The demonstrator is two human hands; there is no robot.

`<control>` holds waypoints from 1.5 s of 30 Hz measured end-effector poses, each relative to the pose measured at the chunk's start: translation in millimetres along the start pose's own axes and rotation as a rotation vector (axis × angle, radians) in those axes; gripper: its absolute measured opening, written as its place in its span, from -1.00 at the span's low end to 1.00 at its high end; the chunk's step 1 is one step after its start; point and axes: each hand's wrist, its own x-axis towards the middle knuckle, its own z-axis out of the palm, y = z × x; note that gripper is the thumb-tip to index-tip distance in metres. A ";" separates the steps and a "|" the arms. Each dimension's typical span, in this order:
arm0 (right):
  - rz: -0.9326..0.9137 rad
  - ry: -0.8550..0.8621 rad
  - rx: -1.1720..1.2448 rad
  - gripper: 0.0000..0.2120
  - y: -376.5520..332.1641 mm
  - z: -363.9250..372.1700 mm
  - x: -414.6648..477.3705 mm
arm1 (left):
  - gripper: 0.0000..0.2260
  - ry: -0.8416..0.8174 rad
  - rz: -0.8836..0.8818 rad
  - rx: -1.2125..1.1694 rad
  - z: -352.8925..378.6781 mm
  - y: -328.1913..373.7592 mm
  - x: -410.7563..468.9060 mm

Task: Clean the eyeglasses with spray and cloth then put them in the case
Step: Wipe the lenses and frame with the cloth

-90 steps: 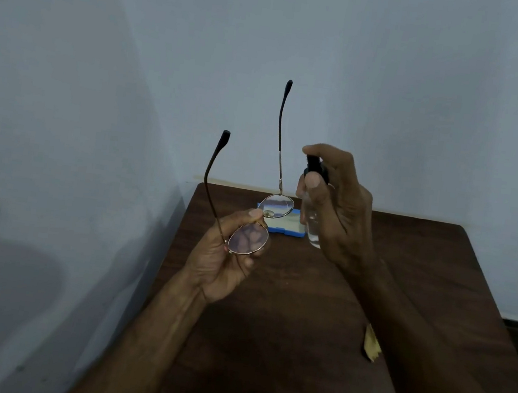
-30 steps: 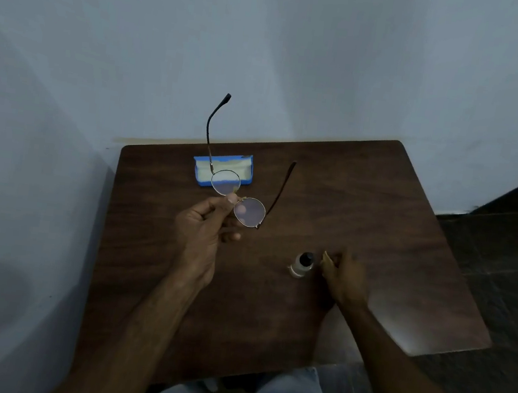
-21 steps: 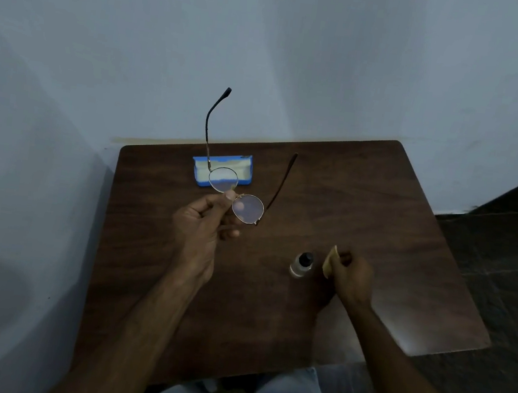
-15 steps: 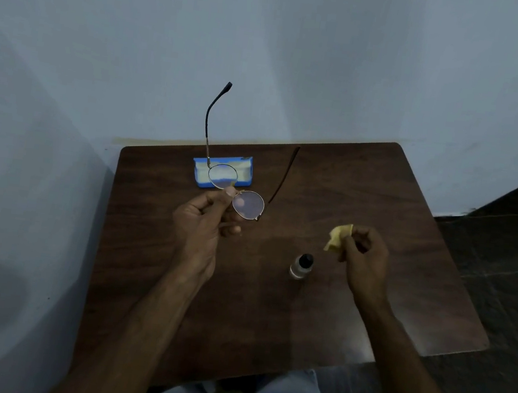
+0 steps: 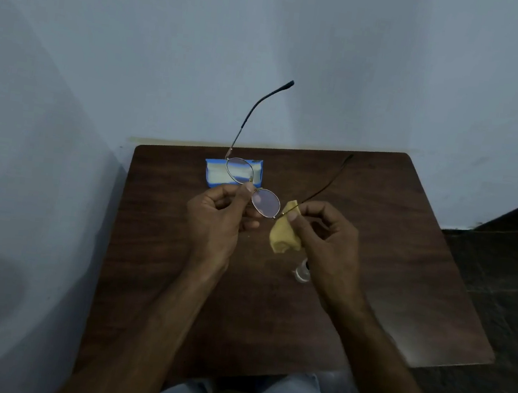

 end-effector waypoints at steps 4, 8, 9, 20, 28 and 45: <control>0.155 0.032 0.313 -0.92 0.0 12.6 -1.0 | -0.86 0.028 0.025 0.009 -0.4 2.2 -1.9; 0.261 -0.019 0.511 -0.58 3.4 11.9 -6.0 | -0.89 0.040 0.029 -0.016 0.6 4.0 -7.1; 0.237 -0.028 0.522 -0.51 5.1 12.6 -7.9 | -0.90 0.048 0.019 -0.029 1.1 4.4 -8.6; 0.055 0.106 0.449 -0.70 3.6 32.4 -13.0 | -0.87 0.114 0.051 -0.093 5.2 7.3 -24.0; 0.074 0.159 0.392 -0.79 -3.5 37.1 -12.1 | -0.85 0.104 0.123 -0.038 2.6 10.3 -25.7; -0.103 0.305 0.348 -0.81 -53.7 20.1 -0.2 | -0.85 0.121 0.206 0.044 -6.2 5.7 -20.9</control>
